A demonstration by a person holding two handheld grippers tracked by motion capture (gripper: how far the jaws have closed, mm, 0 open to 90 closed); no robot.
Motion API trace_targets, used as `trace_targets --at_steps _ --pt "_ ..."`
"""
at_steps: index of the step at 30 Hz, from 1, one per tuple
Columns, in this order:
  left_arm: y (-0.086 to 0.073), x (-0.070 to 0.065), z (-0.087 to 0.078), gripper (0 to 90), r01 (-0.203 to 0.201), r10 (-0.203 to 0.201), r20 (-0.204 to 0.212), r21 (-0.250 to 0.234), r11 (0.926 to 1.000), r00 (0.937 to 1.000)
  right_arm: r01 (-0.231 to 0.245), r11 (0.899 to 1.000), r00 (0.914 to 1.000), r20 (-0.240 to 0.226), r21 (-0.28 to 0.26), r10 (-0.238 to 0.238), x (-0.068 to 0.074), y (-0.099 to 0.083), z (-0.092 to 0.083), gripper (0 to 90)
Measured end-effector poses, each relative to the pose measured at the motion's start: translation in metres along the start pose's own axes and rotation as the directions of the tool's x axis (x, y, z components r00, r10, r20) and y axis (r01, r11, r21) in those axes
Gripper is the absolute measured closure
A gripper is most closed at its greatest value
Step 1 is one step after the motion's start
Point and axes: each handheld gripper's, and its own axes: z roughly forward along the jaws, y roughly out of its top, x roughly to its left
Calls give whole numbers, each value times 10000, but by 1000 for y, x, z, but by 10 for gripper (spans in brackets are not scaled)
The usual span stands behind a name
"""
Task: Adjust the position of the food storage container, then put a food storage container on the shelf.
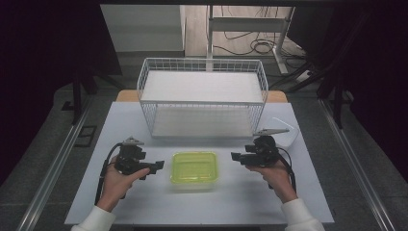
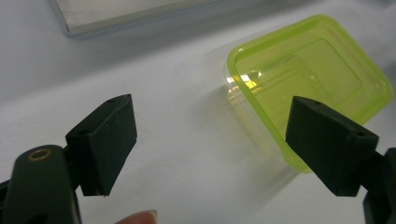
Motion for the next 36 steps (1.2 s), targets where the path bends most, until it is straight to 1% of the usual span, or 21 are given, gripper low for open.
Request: trace_targets --at_steps 4,6,7,12,15,19,22,25,27,29,31,32,34,36 --pt "-3 1 1 163 -8 8 -15 61 10000 10000 50 9999 9999 119 111 -51 -1 2 4 275" --pt "-4 0 1 163 -8 8 -38 19 10000 10000 60 9999 9998 163 106 -62 -1 2 4 275" --pt "-4 0 0 163 -3 3 -5 -27 10000 10000 -6 10000 9998 180 37 5 -2 2 2 275" --pt "-5 -2 0 163 -115 115 -82 15 9999 9999 -46 10000 9997 219 -41 47 -4 3 0 275" --pt "-5 -2 0 164 -85 85 -124 4 10000 9999 -79 10000 9996 257 -40 80 -5 3 0 275" --pt "-3 -4 3 165 -135 134 -74 -31 9999 9999 -1 10000 9996 287 23 0 -5 1 -2 275" --pt "-4 -4 3 172 -84 84 -23 -47 10000 10000 -51 10000 9996 279 30 50 -6 1 -3 275" --pt "-5 -2 3 179 131 -128 259 -110 9999 9996 -85 10000 9997 227 -4 85 -7 2 -2 274" --pt "-5 -3 3 181 212 -209 311 -101 9997 9993 -136 9999 9998 165 -8 136 -7 2 0 261" --pt "-4 -5 6 181 386 -380 611 -88 9992 9974 -113 9999 9999 31 106 113 -5 1 3 246" --pt "-4 -6 8 181 421 -417 674 -46 9991 9969 -91 9999 10000 -30 130 91 -4 1 3 245" --pt "-3 -8 12 182 588 -589 796 42 9983 9951 -111 9999 9998 -154 119 112 -2 0 4 245" --pt "-3 -8 16 183 784 -795 1076 147 9968 9910 -184 9997 9995 -267 133 188 -1 0 5 251" --pt "-3 -7 19 186 1091 -1117 1377 261 9937 9842 -358 9993 9981 -494 102 362 0 -1 7 260"
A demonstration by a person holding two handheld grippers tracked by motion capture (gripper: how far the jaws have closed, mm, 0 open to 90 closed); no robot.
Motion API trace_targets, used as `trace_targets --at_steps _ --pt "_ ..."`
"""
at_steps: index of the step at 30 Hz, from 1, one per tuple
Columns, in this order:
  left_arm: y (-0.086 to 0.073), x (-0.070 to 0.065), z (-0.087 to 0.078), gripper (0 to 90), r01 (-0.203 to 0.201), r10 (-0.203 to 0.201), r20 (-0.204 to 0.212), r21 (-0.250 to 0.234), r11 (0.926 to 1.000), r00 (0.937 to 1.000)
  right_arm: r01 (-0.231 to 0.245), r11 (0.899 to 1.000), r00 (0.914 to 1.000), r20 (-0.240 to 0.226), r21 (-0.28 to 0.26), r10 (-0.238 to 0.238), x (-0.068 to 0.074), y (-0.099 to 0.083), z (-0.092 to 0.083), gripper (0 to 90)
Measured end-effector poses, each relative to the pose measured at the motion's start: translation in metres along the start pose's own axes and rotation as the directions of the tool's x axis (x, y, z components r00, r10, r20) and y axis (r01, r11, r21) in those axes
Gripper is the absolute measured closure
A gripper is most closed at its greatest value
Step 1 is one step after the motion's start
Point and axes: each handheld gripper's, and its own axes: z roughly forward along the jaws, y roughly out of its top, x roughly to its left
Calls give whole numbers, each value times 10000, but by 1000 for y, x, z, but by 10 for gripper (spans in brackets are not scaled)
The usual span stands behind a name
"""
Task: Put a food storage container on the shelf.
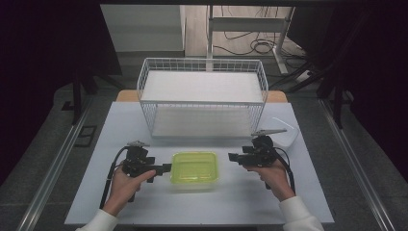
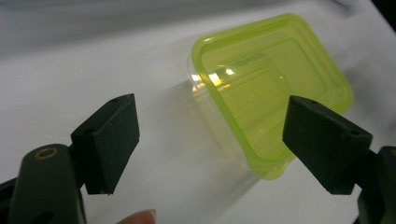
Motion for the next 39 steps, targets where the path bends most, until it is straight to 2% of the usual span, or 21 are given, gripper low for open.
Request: trace_targets --at_steps 1,2,3,4,9,10,11,13,15,18,20,21,23,25,28,31,32,35,36,37,39 --pt "0 0 0 188 0 0 0 0 10000 10000 -71 10000 9999 -110 28 71 1 -1 2 263" --pt "1 3 3 193 373 -373 345 4 9993 9987 -78 9999 9998 -188 93 80 2 -1 5 266" --pt "1 3 3 199 373 -373 345 4 9993 9987 -78 9999 9998 -188 93 80 2 -1 5 266" --pt "2 6 5 208 695 -697 597 66 9976 9958 -106 9998 9995 -310 182 112 4 -3 11 279" --pt "3 8 12 252 1004 -1021 910 234 9947 9906 -142 9989 9989 -429 450 161 6 -9 19 292" --pt "4 9 15 272 1164 -1190 1107 298 9928 9867 -239 9988 9983 -521 428 261 7 -10 21 299" --pt "4 9 15 283 1164 -1190 1107 298 9928 9867 -258 9987 9981 -541 441 282 7 -11 22 303" --pt "5 11 21 311 1505 -1544 1312 399 9878 9793 -364 9984 9975 -585 442 390 8 -13 24 311" --pt "5 11 24 328 1474 -1534 1301 542 9876 9796 -468 9979 9964 -689 446 498 9 -14 25 323" --pt "5 13 25 360 1563 -1633 1420 590 9859 9763 -587 9973 9943 -861 431 622 9 -15 28 339" --pt "5 17 27 379 1767 -1852 1708 638 9822 9677 -803 9954 9907 -1062 525 855 8 -16 34 357" --pt "5 18 28 402 1780 -1870 1708 666 9818 9674 -1024 9926 9857 -1277 647 1100 6 -18 40 370" --pt "5 20 29 422 1821 -1916 1702 700 9808 9666 -1090 9914 9838 -1348 722 1179 6 -18 42 375" --pt "3 22 32 433 1977 -2088 1898 756 9773 9594 -1225 9891 9809 -1415 813 1331 5 -20 47 384" --pt "1 25 34 466 2114 -2245 2015 842 9738 9534 -1445 9855 9767 -1467 892 1565 6 -22 53 397" --pt "-1 28 34 485 2393 -2508 2264 773 9679 9412 -1531 9833 9732 -1578 988 1674 8 -24 61 437" --pt "-1 30 34 508 2488 -2602 2410 770 9655 9350 -1669 9806 9704 -1587 1029 1818 7 -24 64 489" --pt "-1 30 36 544 2511 -2642 2502 836 9644 9314 -1987 9730 9611 -1708 1174 2169 4 -25 68 553" --pt "-2 30 37 544 2512 -2653 2582 870 9640 9289 -1987 9730 9611 -1708 1174 2169 4 -25 68 553" --pt "-2 30 40 585 2574 -2737 2776 943 9617 9209 -2200 9678 9514 -1923 1225 2406 3 -26 69 606" --pt "-2 29 41 624 2584 -2755 2821 969 9612 9190 -2245 9665 9487 -1986 1246 2459 3 -26 70 630"
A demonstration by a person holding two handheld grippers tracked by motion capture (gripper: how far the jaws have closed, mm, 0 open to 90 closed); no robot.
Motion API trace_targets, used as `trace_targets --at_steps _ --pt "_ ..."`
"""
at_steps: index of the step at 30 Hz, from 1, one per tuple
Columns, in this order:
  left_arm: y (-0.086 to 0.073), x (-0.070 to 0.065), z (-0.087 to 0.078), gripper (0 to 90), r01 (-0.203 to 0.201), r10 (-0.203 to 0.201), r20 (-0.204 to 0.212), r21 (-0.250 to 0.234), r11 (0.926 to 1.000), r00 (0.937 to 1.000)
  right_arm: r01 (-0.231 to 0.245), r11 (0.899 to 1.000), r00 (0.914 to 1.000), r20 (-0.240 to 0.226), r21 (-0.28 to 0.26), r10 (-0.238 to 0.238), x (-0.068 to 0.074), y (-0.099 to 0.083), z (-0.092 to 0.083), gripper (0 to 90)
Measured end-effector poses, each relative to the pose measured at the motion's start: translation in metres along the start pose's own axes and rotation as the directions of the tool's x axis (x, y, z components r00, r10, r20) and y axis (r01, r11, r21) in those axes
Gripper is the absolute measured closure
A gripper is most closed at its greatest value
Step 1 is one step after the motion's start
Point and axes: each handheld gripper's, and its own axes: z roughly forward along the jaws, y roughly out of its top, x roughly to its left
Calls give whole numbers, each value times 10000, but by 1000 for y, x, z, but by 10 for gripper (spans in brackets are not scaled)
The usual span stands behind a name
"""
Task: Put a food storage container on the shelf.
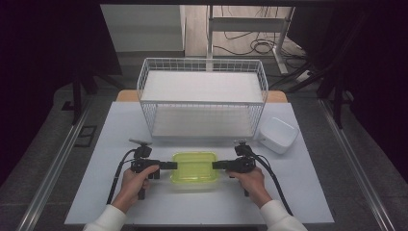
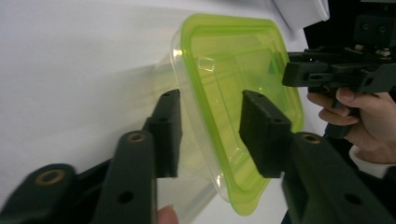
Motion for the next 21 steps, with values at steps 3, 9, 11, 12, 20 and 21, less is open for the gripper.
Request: trace_targets --at_steps 3,9,11,12,20,21 --pt "-2 -4 2 693 131 -132 -108 -149 9998 9999 -498 9987 9983 -294 93 501 0 -1 1 706" --pt "-3 -7 -3 767 -15 34 358 -529 9986 9994 -1117 9934 9917 -666 -254 1098 -3 -1 -7 777" --pt "-4 -9 -3 770 -89 107 304 -589 9982 9995 -1008 9944 9934 -573 -304 990 -1 -2 -9 780" --pt "-4 -9 -3 772 -89 107 304 -589 9982 9995 -1008 9944 9934 -573 -304 990 -1 -2 -9 780" --pt "-5 -16 -9 778 -461 471 131 -708 9964 9988 -372 9980 9981 -511 -518 345 7 0 -15 784" --pt "-5 -16 -9 779 -461 471 131 -708 9964 9988 -372 9980 9981 -511 -518 345 7 0 -15 784"
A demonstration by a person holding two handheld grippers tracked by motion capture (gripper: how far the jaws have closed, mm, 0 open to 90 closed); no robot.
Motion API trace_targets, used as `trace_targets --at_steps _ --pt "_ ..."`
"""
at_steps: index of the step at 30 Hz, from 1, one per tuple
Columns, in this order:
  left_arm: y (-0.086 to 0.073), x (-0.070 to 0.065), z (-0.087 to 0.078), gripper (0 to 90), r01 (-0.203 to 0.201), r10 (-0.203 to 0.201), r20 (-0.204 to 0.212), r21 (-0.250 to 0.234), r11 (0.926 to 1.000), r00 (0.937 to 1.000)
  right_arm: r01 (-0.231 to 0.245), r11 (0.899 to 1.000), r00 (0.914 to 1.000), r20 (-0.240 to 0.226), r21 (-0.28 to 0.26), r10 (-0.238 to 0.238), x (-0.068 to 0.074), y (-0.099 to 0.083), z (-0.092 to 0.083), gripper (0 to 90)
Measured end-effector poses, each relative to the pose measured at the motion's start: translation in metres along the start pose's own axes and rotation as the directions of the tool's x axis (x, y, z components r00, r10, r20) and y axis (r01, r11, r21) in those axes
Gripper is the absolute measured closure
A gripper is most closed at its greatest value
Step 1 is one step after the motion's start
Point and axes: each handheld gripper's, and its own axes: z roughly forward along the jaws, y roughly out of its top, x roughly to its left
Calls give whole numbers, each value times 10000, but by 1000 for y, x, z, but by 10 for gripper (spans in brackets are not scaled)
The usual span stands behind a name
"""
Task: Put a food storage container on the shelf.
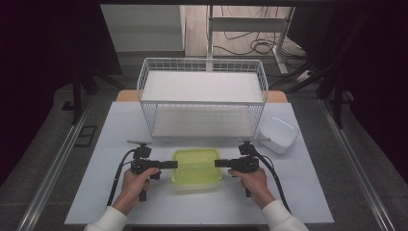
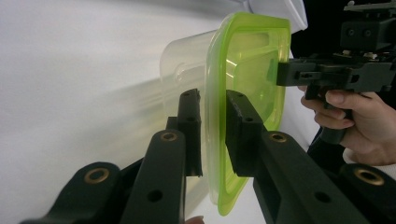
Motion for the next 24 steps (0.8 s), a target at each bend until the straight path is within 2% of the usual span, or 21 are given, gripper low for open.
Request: trace_targets --at_steps 7,12,24 --pt "-2 -7 -15 781 -252 251 -27 -358 9990 9997 678 9976 9976 -120 -138 -680 14 5 -3 785" --pt "-1 -11 -18 784 -321 323 36 -441 9985 9995 1042 9942 9945 -55 -281 -1044 23 8 -8 784" --pt "1 -22 -21 785 -684 686 9 -620 9957 9976 1397 9888 9902 24 -529 -1398 30 9 -19 785"
